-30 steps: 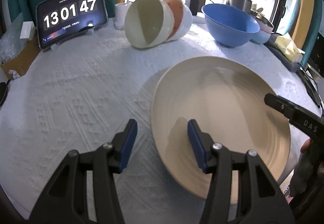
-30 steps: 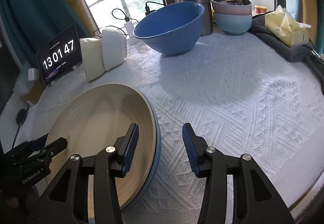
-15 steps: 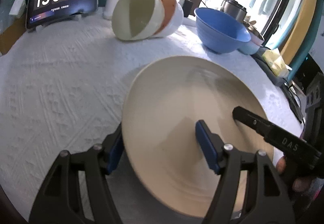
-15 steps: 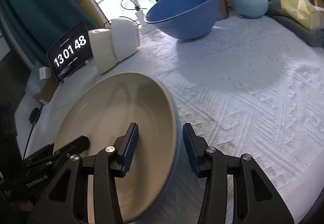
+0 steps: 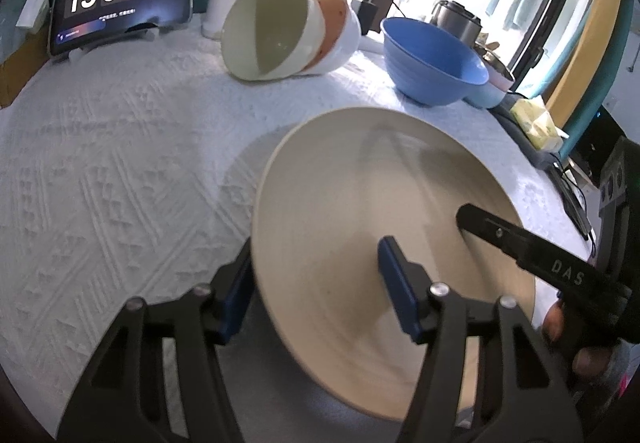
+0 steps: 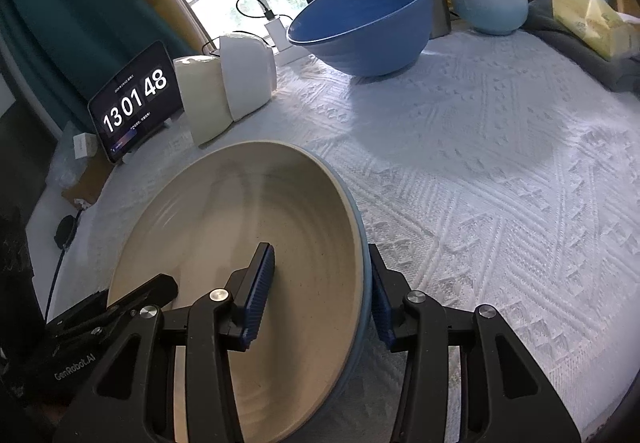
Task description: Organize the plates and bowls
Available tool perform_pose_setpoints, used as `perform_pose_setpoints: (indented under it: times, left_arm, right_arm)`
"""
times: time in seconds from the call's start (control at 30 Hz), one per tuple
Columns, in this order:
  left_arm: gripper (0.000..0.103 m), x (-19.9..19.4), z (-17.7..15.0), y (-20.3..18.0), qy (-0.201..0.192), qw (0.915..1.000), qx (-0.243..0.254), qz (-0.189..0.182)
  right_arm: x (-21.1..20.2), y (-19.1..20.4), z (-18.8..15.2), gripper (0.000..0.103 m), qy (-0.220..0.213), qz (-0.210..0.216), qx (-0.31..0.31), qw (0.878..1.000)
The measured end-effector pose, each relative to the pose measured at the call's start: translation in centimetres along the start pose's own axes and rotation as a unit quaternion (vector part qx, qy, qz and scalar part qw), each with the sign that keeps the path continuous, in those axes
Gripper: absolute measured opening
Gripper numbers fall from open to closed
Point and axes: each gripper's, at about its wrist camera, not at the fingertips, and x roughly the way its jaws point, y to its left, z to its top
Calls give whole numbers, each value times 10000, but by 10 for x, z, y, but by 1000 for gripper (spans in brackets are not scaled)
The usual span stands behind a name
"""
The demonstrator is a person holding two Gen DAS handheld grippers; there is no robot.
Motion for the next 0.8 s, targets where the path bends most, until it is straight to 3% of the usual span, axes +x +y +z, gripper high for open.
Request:
perform_pose_setpoints:
  times: [0.8]
  left_arm:
    - [61,-13,16,40,-113,9996,-267,-51]
  right_arm:
    - [10,46,15,47,-4,-75,-319,9995]
